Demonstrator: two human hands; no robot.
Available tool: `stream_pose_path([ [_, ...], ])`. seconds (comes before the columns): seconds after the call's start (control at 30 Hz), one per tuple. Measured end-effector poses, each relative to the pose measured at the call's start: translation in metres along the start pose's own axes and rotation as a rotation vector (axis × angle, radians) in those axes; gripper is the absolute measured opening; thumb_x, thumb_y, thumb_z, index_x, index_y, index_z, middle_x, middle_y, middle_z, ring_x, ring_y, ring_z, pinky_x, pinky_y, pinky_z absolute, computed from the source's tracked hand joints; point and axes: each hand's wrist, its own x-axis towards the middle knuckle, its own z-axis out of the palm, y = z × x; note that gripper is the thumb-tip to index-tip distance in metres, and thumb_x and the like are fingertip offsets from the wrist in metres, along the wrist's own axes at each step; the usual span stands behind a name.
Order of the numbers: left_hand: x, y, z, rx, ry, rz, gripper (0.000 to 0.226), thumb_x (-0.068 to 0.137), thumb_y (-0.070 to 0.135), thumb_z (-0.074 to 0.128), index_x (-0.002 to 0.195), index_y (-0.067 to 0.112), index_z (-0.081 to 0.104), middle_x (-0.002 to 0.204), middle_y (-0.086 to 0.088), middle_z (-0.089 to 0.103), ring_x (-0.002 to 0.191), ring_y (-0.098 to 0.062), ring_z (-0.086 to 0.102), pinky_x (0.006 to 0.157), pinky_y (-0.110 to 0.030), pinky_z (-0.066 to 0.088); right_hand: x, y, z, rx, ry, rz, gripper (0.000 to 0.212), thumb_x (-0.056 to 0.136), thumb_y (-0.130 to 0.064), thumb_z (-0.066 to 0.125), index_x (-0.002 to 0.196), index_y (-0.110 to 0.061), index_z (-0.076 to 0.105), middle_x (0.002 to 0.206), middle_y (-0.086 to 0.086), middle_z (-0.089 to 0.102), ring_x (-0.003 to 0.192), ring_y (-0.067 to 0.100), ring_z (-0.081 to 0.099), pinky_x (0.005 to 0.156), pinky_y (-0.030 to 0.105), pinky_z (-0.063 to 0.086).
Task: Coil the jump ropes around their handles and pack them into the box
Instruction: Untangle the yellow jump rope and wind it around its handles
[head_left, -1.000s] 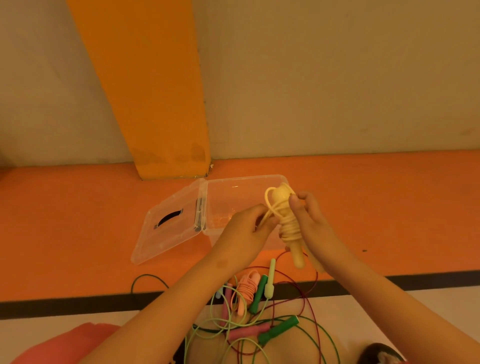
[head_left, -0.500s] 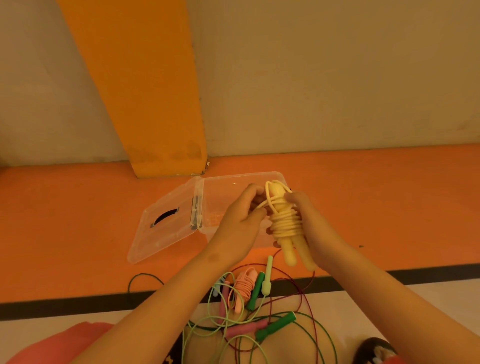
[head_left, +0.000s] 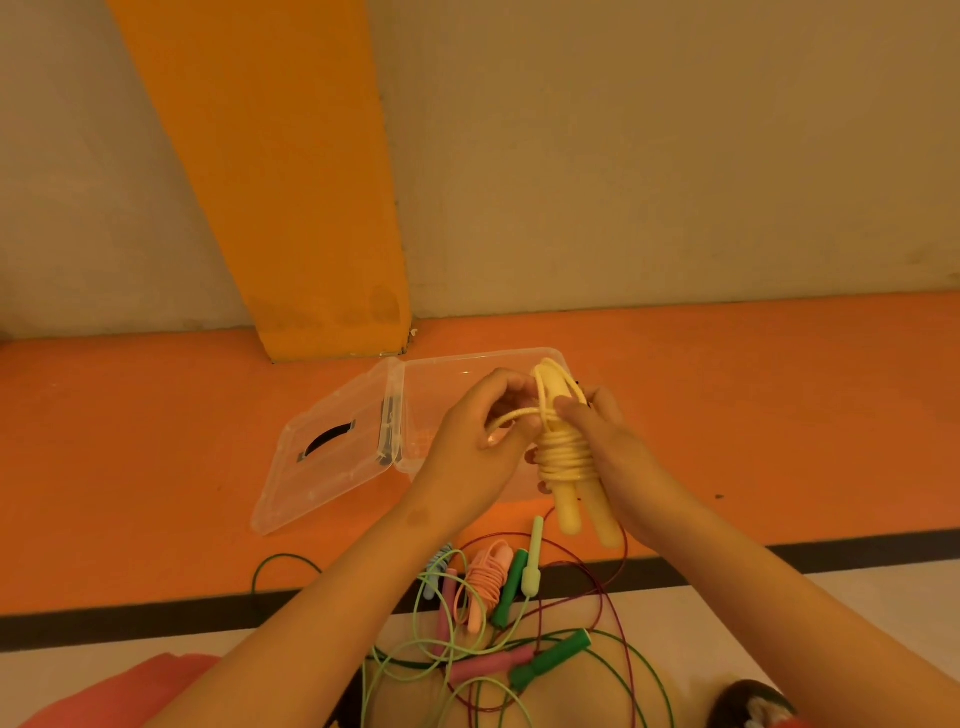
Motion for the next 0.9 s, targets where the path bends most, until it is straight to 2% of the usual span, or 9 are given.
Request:
stream_pose_path([
  [0.17,-0.001,0.004,-0.006,-0.065,0.000,-0.025,0.025,0.087,-0.006,0.057,0.100,0.015,0.065,0.101,-0.002,0.066,0.094,-0.009,0.062,0.084,-0.025,0.050,0.002,0.000,-0.001,-0.068,-0.036,-0.051,0.026,0.095,-0.023,0.054,0.113,-0.011,0.040,0.098,0.026,0.057,0.074,0.034,0.060,0.059,0.043,0.052],
  [0.3,0.000,0.006,-0.009,-0.247,-0.047,-0.178,0.024,0.086,-0.010,0.055,0.097,0.011,0.063,0.091,-0.004,0.064,0.084,-0.004,0.060,0.077,-0.017,0.049,0.004,0.002,-0.002,-0.135,-0.022,-0.041,0.035,0.082,-0.034,0.065,0.107,-0.021,0.044,0.113,0.031,0.053,0.079,0.034,0.061,0.062,0.048,0.054],
  [0.37,0.002,0.005,-0.011,-0.157,-0.100,-0.212,0.021,0.087,-0.008,0.056,0.097,0.008,0.064,0.093,-0.007,0.064,0.085,-0.005,0.059,0.079,-0.018,0.047,0.002,0.005,-0.004,-0.162,-0.028,-0.032,0.037,0.077,-0.038,0.065,0.106,-0.025,0.046,0.112,0.029,0.055,0.082,0.034,0.062,0.066,0.054,0.055],
  [0.5,0.005,0.005,-0.016,0.184,-0.172,-0.116,0.006,0.089,0.010,0.063,0.085,0.008,0.066,0.089,-0.002,0.061,0.087,-0.006,0.056,0.079,-0.015,0.041,0.001,0.014,-0.008,-0.233,0.011,-0.048,0.027,0.087,-0.034,0.063,0.106,-0.026,0.046,0.109,0.029,0.056,0.079,0.035,0.062,0.067,0.057,0.054],
  [0.6,0.006,0.002,-0.014,0.297,-0.139,-0.078,0.018,0.090,0.019,0.063,0.073,0.017,0.060,0.082,0.007,0.055,0.092,-0.013,0.053,0.084,-0.024,0.039,0.000,0.015,-0.007,-0.287,0.030,-0.104,0.022,0.092,-0.024,0.059,0.106,-0.020,0.044,0.101,0.023,0.056,0.072,0.026,0.059,0.062,0.040,0.053],
  [0.67,0.005,0.001,-0.010,0.271,-0.098,-0.079,0.016,0.090,0.019,0.063,0.078,0.008,0.064,0.085,0.001,0.059,0.093,-0.017,0.054,0.085,-0.027,0.039,-0.001,0.011,-0.005,-0.406,0.056,-0.200,0.024,0.091,-0.018,0.059,0.107,-0.014,0.041,0.095,0.012,0.054,0.070,0.015,0.053,0.058,0.021,0.046],
  [0.7,0.005,0.001,-0.008,0.223,-0.088,-0.091,0.017,0.091,0.017,0.062,0.081,0.003,0.065,0.085,-0.004,0.061,0.091,-0.017,0.055,0.084,-0.025,0.040,0.000,0.010,-0.005,-0.450,0.065,-0.240,0.027,0.090,-0.017,0.060,0.108,-0.012,0.040,0.095,0.009,0.054,0.071,0.014,0.051,0.057,0.018,0.043],
  [0.8,0.003,0.007,-0.007,0.031,-0.066,-0.173,0.017,0.092,0.013,0.060,0.083,0.000,0.065,0.078,-0.005,0.058,0.077,-0.007,0.054,0.075,-0.016,0.042,0.002,0.010,-0.003,-0.532,0.079,-0.301,0.030,0.089,-0.020,0.062,0.108,-0.013,0.039,0.098,0.017,0.056,0.074,0.022,0.052,0.053,0.020,0.040],
  [0.9,0.002,0.006,-0.006,-0.184,-0.019,-0.297,0.016,0.092,0.013,0.059,0.088,-0.001,0.066,0.084,-0.011,0.063,0.082,-0.009,0.059,0.076,-0.015,0.047,0.008,0.012,-0.002,-0.615,0.078,-0.343,0.030,0.090,-0.024,0.062,0.108,-0.018,0.039,0.100,0.017,0.056,0.077,0.025,0.054,0.053,0.017,0.039],
])
